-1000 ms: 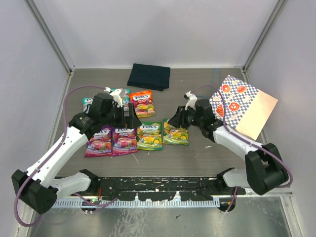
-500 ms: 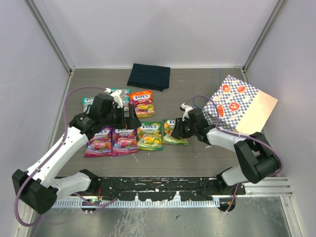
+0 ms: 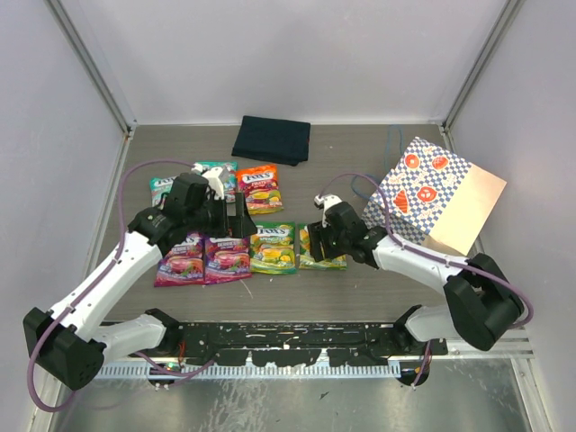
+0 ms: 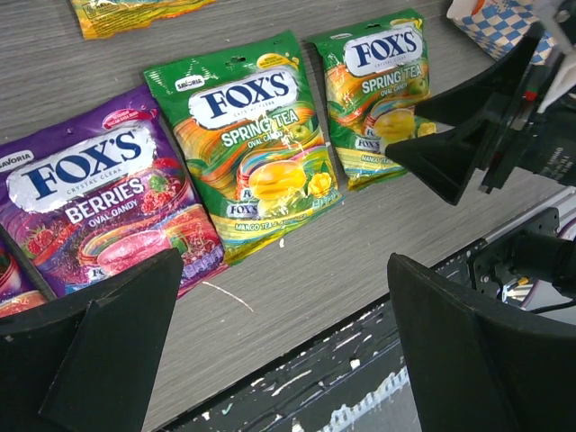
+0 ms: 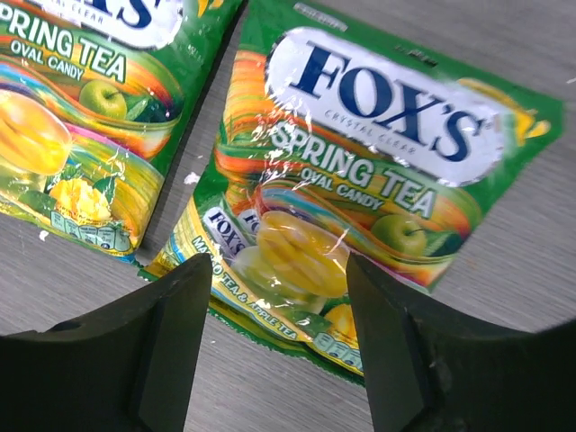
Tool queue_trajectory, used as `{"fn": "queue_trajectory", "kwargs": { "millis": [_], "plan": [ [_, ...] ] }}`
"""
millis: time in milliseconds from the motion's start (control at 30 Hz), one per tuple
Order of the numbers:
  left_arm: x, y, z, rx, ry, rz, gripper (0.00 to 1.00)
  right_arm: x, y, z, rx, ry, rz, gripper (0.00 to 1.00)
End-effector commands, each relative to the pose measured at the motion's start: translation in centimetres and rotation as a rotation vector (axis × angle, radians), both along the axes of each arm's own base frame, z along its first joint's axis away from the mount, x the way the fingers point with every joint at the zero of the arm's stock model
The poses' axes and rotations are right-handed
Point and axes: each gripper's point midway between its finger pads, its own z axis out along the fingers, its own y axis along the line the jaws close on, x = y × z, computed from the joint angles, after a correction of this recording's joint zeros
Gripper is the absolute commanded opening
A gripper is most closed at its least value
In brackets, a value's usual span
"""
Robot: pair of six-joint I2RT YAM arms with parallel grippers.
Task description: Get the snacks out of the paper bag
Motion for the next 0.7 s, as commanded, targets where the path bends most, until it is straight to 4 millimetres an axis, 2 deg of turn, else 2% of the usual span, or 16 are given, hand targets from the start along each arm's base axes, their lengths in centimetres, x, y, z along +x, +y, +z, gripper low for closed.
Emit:
{"fn": "queue_trajectory", "kwargs": {
  "millis": [0,100,167,367,667],
  "plan": [
    [0.3,-0.4,1.4,-0.036,-0.059,-0.011,0.99,2.8,-1.1,4.4,-0.036,-0.153,-0.095,0.76],
    [0.2,-0.3,1.5,-0.036,-0.059,-0.011,0.99,3.7,-1.2,5.1,-0.038,-0.188,-0.127,0.9],
    [0.2,-0.3,1.5,-0.036,-0.058,-0.012,0.99,4.0,-1.2,4.7,-0.048,-0.183,-0.139,0.92],
    [0.1,-0.2,1.3,-0.031,-0.055,-0.011,0.99,3.8,-0.9,1.6,-0.065,-0.121,-0.145,0.89],
    [0.2,-0.2,1.1,-0.022,-0.053,-0.013,0.99,1.9,-0.7,-0.2,-0.036,-0.064,-0.118,0.84]
  ]
}}
